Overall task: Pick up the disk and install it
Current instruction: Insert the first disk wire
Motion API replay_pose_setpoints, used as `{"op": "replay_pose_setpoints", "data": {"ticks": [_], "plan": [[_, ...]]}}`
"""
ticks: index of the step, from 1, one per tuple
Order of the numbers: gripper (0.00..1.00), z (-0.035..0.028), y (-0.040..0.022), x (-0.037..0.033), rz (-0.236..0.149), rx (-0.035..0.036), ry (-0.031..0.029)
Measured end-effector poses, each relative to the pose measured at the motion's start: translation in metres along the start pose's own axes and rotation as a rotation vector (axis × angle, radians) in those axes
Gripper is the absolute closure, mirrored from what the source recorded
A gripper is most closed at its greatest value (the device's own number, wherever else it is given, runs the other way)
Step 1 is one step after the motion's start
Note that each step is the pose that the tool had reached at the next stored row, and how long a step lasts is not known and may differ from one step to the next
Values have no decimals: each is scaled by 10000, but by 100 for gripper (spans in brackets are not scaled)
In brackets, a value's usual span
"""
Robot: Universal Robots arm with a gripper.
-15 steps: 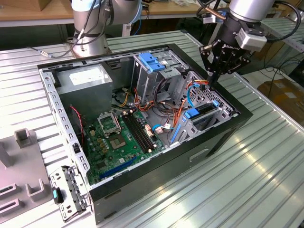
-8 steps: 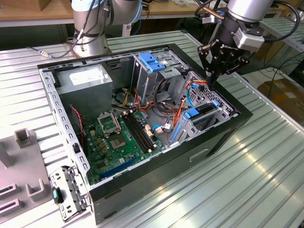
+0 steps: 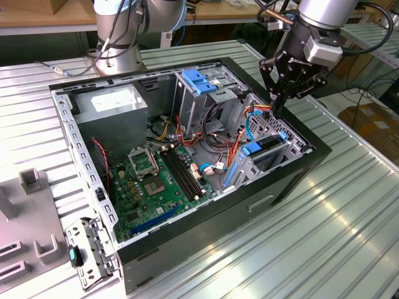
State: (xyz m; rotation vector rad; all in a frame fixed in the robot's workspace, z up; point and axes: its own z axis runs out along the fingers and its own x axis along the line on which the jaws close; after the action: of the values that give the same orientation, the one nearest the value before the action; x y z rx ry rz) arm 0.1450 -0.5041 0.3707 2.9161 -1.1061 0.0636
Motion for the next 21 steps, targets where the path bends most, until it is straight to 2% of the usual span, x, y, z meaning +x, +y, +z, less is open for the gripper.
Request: {"op": "replay_pose_setpoints", "data": {"ticks": [5,8,10,16,21], "plan": [[83,1,34,-38,245,-13,0],[83,7,33,-39,1156,-55,-5],[83,12,33,-39,1463,-69,-9],[83,40,33,-40,3314,-156,-21],[83,51,33,-40,4125,-194,-27]]}}
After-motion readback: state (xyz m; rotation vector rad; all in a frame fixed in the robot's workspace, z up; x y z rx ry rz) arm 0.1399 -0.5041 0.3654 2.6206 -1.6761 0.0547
